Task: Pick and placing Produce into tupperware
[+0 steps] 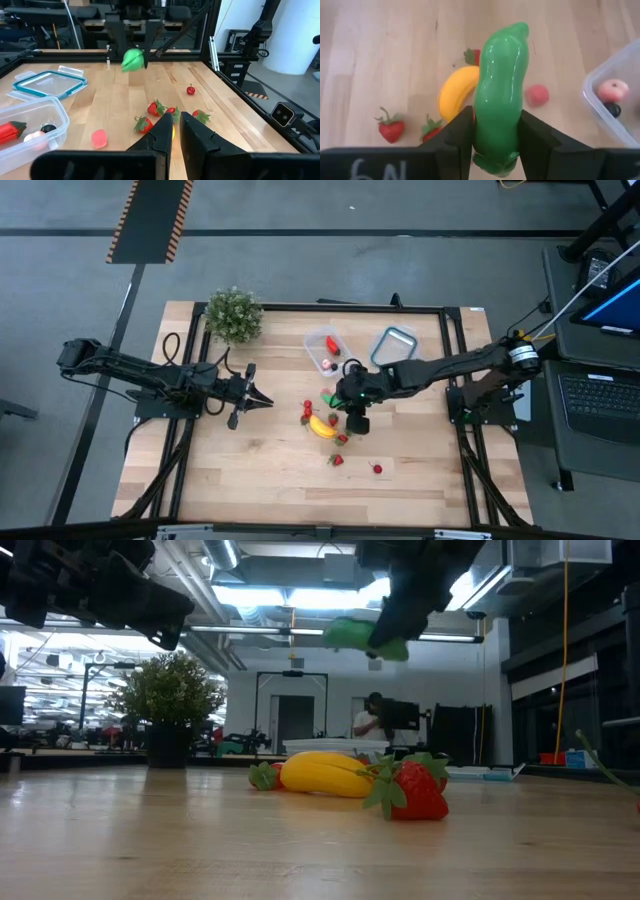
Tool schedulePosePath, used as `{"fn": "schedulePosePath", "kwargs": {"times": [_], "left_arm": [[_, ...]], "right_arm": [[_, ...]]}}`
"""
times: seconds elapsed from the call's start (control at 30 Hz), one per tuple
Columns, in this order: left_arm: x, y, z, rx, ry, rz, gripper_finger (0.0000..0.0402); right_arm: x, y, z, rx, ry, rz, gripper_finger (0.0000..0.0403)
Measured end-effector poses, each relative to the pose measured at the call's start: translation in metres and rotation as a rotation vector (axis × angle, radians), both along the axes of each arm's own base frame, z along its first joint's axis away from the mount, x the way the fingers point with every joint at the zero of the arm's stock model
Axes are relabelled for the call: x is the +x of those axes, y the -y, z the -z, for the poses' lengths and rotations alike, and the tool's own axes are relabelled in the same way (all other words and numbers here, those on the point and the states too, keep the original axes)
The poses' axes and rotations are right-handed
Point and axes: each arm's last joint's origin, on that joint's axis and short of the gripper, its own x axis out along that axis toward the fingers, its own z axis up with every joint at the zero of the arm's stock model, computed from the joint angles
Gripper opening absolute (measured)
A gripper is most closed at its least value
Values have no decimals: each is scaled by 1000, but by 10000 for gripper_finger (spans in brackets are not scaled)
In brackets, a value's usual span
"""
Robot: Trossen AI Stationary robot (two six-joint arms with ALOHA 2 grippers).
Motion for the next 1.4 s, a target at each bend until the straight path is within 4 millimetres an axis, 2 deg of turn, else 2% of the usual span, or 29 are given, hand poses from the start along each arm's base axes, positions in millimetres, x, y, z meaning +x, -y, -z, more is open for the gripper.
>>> {"fn": "schedulePosePath", "kwargs": {"times": [0.13,0.4,0.83,1.0,1.17,1.4], "left_arm": [[0,0,1,-2,-14,-1,27],[0,0,2,-23,-26,-3,27],[0,0,2,-23,-25,-3,27],[0,0,2,-23,-25,-3,27],[0,0,2,-23,-25,-3,27],[0,0,2,-23,-24,-3,27]], "right_arm": [[-16,-7,2,0,20,42,121],[-46,-19,15,34,191,51,121],[-92,-25,48,88,584,-60,121],[-110,-23,64,156,664,-141,121],[-120,-22,73,188,717,-220,121],[-127,-16,80,167,761,-218,121]]}}
